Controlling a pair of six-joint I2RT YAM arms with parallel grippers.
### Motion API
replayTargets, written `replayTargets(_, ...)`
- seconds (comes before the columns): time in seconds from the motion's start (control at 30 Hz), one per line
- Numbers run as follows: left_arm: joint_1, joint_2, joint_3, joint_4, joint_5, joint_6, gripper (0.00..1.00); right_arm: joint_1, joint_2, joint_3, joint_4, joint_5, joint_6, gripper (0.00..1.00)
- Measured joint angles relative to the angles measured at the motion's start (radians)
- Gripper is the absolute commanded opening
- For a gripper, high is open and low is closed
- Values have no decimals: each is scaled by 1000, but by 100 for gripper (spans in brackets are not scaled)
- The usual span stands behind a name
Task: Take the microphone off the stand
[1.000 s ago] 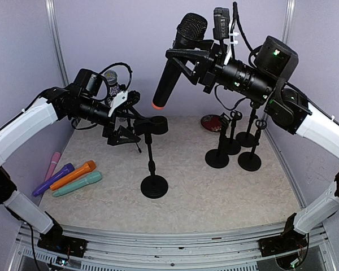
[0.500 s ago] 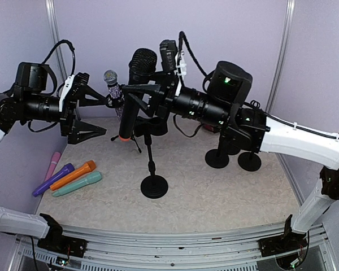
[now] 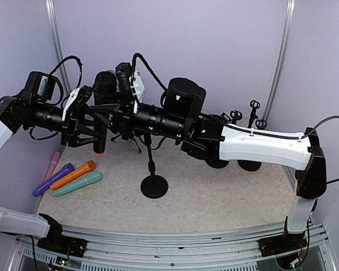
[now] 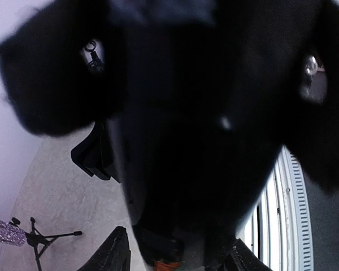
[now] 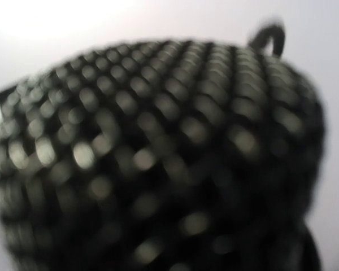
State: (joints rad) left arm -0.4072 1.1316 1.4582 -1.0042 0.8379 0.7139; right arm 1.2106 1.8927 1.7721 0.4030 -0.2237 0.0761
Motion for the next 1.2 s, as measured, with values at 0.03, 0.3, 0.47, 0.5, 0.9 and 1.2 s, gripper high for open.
replayTargets(0.03, 6, -3, -5, 0, 6, -2, 40, 0, 5, 12, 6, -1, 1, 0)
replayTargets(0.3, 34, -31, -48, 35, 55, 4, 0, 2, 28, 65, -11, -4, 14, 73)
replayTargets(0.47, 78, -41, -100, 46, 51, 21, 0, 0, 10, 32, -26, 24, -10, 88)
replayTargets(0.5, 100, -44, -109, 45, 49, 31, 0, -3, -3, 14, -40, 31, -15, 89)
replayTargets(0.9, 335, -110, -496, 47, -192, 228, 0, -99, -311, -234, -230, 150, -35, 86)
replayTargets(1.2, 378, -133, -848, 199, -497, 303, 0, -122, -452, -541, -234, 284, 35, 72)
